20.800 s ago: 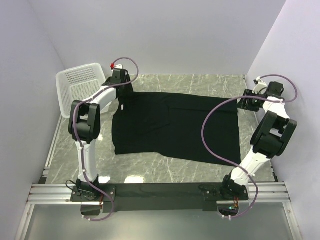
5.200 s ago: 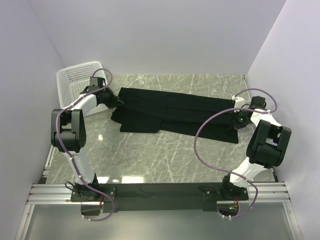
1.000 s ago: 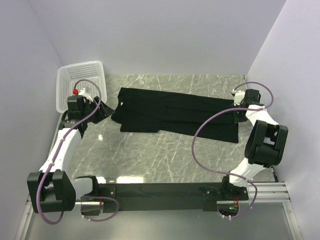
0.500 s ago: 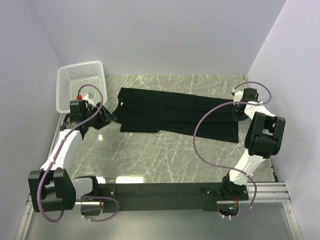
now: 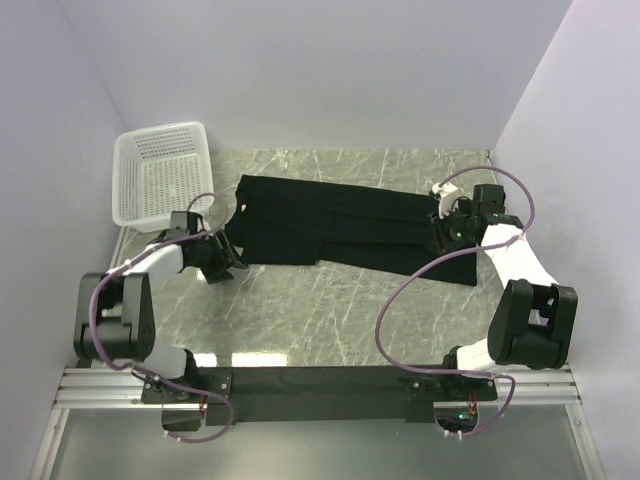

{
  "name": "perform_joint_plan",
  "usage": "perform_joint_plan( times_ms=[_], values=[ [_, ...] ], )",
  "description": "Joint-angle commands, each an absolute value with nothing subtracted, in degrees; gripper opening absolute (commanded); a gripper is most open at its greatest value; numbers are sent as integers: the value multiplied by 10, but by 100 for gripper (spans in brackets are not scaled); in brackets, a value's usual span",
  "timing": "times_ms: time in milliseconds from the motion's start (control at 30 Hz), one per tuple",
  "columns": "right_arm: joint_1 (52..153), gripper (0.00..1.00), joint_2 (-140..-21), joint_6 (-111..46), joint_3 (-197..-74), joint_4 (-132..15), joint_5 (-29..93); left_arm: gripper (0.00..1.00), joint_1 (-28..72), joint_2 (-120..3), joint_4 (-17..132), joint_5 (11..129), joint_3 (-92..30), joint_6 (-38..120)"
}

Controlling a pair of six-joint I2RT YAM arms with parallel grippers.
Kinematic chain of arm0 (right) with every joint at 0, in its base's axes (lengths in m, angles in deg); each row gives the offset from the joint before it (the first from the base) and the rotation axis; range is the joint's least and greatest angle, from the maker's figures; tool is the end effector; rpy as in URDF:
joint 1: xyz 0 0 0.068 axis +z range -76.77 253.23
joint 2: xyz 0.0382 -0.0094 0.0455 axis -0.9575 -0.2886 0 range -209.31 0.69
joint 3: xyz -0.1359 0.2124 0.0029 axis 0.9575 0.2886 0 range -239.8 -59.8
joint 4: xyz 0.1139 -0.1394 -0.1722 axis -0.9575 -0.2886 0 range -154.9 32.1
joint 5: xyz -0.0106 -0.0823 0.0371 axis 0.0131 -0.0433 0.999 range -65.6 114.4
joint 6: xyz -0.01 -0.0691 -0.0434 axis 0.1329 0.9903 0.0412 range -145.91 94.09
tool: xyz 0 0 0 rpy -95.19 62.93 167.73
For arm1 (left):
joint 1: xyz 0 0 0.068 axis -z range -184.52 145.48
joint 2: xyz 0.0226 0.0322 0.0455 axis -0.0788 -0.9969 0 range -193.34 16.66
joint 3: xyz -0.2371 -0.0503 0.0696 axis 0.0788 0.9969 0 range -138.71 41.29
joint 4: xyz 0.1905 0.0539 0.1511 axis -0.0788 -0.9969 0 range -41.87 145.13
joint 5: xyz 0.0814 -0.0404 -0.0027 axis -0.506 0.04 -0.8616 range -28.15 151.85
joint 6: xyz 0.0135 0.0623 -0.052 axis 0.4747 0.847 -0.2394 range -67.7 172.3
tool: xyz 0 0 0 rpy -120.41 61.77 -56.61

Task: Fold and stack the t-shirts
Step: Smooth out the T-shirt at the center of the board.

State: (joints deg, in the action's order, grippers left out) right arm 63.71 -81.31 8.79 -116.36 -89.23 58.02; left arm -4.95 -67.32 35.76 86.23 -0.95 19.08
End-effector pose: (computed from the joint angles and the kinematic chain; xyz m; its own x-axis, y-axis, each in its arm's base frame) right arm 0.2970 -0.0096 0.1966 -0.5864 -0.3823 -0.7142 -0.6024 0.7952 0.0690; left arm 0.2750 -0.0275 0.1233 -0.8380 -0.5053 -0.2062 -0.3185 0.7597 -0.5669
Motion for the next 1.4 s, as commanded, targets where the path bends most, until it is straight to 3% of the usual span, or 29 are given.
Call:
perform_joint_plan(
  times_ms=[0, 367, 667, 1067, 1367],
  values=[
    [641, 39, -805, 72, -1158, -886, 630, 61, -15, -718, 391, 831, -49, 203],
    [644, 40, -792, 56, -1152, -879, 637, 52, 7, -776, 413, 725, -85, 192],
    [644, 40, -783, 58, -1146, -880, 637, 1, 7, -780, 429, 743, -98, 185],
    [644, 39, -773, 61, -1140, -879, 634, 1, 5, -714, 414, 839, -186, 153],
    [644, 39, -771, 60, -1133, -871, 632, 1, -7, -791, 444, 924, -299, 85]
  ],
)
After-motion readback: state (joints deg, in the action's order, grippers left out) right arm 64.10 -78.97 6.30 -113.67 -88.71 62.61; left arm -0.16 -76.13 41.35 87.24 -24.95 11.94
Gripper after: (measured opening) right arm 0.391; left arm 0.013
